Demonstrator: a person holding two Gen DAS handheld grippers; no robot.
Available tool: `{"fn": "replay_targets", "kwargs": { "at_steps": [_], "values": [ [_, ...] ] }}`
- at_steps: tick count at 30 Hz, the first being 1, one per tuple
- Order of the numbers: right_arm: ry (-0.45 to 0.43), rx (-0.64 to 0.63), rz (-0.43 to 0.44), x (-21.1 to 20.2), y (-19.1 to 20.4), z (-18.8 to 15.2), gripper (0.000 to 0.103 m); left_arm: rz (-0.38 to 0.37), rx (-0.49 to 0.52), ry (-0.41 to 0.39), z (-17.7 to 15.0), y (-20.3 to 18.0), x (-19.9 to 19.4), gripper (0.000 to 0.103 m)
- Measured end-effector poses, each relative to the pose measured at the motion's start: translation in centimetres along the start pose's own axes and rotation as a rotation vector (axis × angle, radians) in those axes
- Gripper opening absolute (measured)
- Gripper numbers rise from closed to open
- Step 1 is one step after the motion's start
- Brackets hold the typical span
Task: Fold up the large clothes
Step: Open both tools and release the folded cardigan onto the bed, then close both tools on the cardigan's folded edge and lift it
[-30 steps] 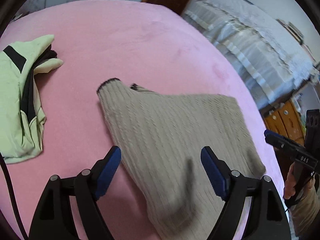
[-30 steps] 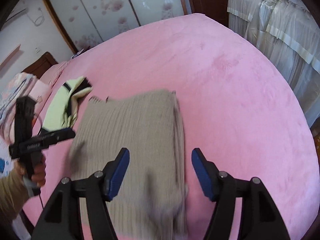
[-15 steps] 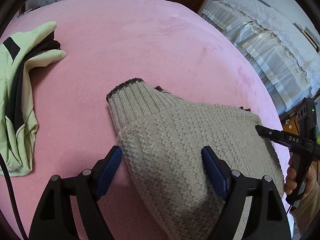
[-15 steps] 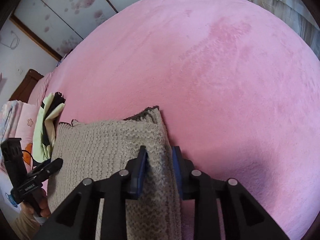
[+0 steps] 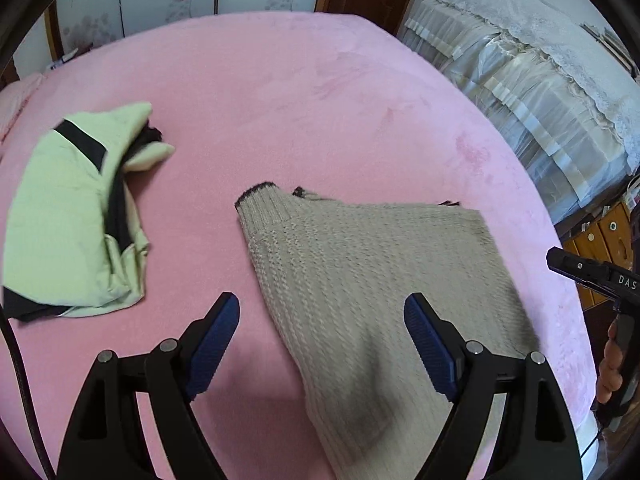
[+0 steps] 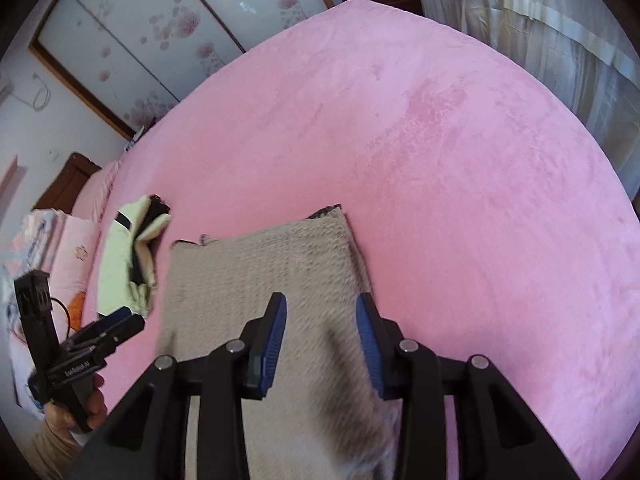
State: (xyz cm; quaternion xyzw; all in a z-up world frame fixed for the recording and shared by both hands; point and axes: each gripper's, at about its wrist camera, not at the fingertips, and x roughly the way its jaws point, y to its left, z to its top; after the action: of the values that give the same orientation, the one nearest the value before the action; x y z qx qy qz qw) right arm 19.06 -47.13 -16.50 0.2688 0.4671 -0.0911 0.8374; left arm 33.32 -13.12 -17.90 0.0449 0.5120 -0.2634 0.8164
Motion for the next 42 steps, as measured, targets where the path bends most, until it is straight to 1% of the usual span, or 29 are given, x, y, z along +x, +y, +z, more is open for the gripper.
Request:
{"fn": "replay_targets", "kwargs": {
  "at_steps": [3, 4, 6, 7, 9, 10, 12, 14, 16, 19, 23, 26, 28, 33, 36, 38, 40, 42],
  "values": [
    [-0.028, -0.005, -0.004, -4.0, 1.3, -0.7, 0.043, -0.005, 0.003, 0.002, -0.4, -1.6, -3.6, 0.083],
    [-0.035, -0.010, -0.003, -5.0, 1.8, -0.9, 0.047, 0.000, -0.001, -0.004, -0.4, -2.3, -5.0, 0.083],
    [-0.057, -0.023, -0.002, -7.1, 2.9, -1.2, 0.050, 0.018, 0.000, -0.033, -0.7, -3.2, -8.0, 0.084],
    [-0.069, -0.032, -0.007, -8.2, 3.5, -1.4, 0.052, 0.029, 0.001, -0.047, -0.8, -3.5, -9.2, 0.085],
    [-0.081, -0.049, -0.014, -10.1, 4.5, -1.8, 0.053, 0.058, -0.004, -0.068, -1.0, -4.2, -11.6, 0.091],
    [-0.085, -0.058, -0.018, -10.8, 5.0, -2.0, 0.053, 0.065, -0.014, -0.076, -1.1, -4.5, -12.8, 0.091],
    [-0.095, -0.088, -0.043, -12.4, 6.2, -2.5, 0.054, 0.070, -0.038, -0.077, -1.3, -5.0, -14.6, 0.092],
    [-0.093, -0.118, -0.049, -13.5, 7.2, -3.2, 0.055, 0.055, -0.078, -0.077, -1.8, -5.4, -16.2, 0.092],
    [-0.097, -0.146, -0.061, -14.4, 8.0, -3.9, 0.060, 0.054, -0.115, -0.080, -2.3, -5.8, -17.4, 0.092],
    [-0.098, -0.184, -0.073, -15.6, 9.0, -4.9, 0.066, 0.062, -0.143, -0.078, -3.4, -6.6, -18.5, 0.092],
    [-0.093, -0.232, -0.103, -16.3, 9.9, -6.0, 0.069, 0.072, -0.168, -0.054, -4.8, -7.3, -18.6, 0.093],
    [-0.076, -0.255, -0.130, -16.2, 10.3, -6.3, 0.071, 0.074, -0.175, -0.022, -5.4, -7.4, -17.8, 0.093],
    [-0.065, -0.262, -0.154, -16.1, 10.3, -6.5, 0.076, 0.081, -0.179, -0.014, -5.7, -7.3, -17.3, 0.093],
    [-0.022, -0.268, -0.195, -15.2, 10.2, -6.8, 0.078, 0.064, -0.180, 0.001, -6.0, -6.7, -15.6, 0.093],
    [-0.001, -0.268, -0.179, -14.4, 9.8, -7.1, 0.078, 0.057, -0.148, 0.029, -6.2, -6.8, -13.8, 0.093],
    [0.032, -0.266, -0.159, -13.2, 9.0, -7.3, 0.078, 0.058, -0.123, 0.052, -6.4, -7.1, -12.2, 0.093],
    [0.063, -0.271, -0.143, -12.1, 8.3, -7.4, 0.078, 0.066, -0.128, 0.073, -6.6, -7.0, -10.8, 0.093],
    [0.104, -0.265, -0.116, -10.5, 7.2, -7.4, 0.078, 0.066, -0.158, 0.096, -6.9, -6.9, -9.5, 0.093]
  ]
}}
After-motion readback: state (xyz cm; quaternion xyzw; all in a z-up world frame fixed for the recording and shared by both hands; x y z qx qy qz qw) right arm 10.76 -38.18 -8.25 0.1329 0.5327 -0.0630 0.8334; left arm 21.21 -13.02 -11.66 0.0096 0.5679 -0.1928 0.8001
